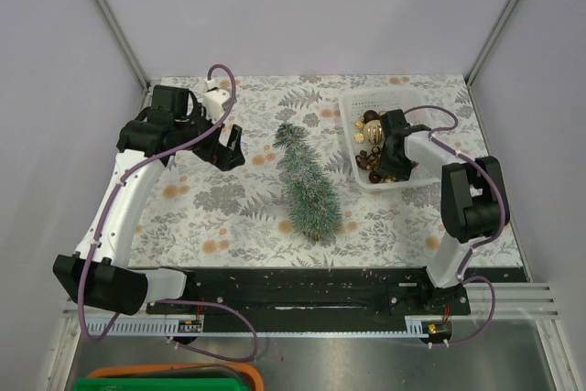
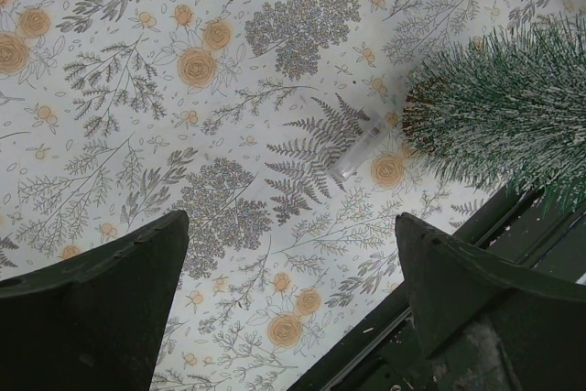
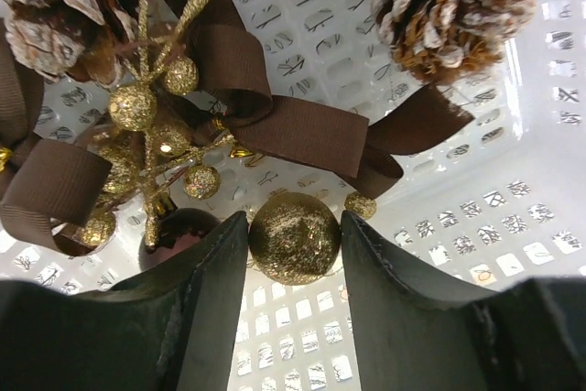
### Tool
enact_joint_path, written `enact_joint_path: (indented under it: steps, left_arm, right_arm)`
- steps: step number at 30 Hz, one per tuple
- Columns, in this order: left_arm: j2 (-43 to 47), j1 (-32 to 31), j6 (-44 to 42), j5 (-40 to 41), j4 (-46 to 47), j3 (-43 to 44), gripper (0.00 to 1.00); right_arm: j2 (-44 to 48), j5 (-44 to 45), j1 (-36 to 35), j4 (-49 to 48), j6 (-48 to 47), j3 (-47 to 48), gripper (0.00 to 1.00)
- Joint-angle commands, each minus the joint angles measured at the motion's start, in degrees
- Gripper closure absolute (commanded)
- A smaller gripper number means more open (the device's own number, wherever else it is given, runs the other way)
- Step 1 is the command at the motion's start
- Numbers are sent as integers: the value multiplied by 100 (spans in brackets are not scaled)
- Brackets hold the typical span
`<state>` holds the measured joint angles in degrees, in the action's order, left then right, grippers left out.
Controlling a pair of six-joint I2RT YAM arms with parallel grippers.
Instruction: Decorate the small christmas tree
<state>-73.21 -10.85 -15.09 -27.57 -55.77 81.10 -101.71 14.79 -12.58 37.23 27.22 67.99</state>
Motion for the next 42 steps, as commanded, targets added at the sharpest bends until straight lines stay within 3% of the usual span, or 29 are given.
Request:
enact_joint_path:
  steps: [1, 4, 8, 13, 20, 32, 37, 42]
  left_arm:
    - [132, -22, -90, -20, 207, -7, 1]
    - [105, -22, -99, 6, 207, -6, 1]
    - [123, -13, -125, 33, 215, -42, 1]
    - [88, -14, -126, 24, 215, -59, 1]
    - [105, -22, -134, 24, 207, -51, 1]
    - [105, -22, -55, -301, 207, -33, 1]
    - [132, -22, -21, -503, 250, -77, 1]
    - [228, -13, 94, -1073, 444, -191, 1]
  right_arm:
    - [-182, -195, 27, -41, -50, -66, 47]
    - [-323, -204, 27, -85, -50, -75, 48]
    - [-201, -204, 36, -129, -24, -66, 66]
    - [238, -64, 45, -15, 11, 65, 81]
    - [1082, -125, 45, 161, 222, 539, 89]
    - [2550, -1416, 45, 293, 415, 1138, 83]
    - [3139, -2592, 45, -373, 485, 813, 81]
    - [3219, -3148, -358, -612, 433, 1356, 82]
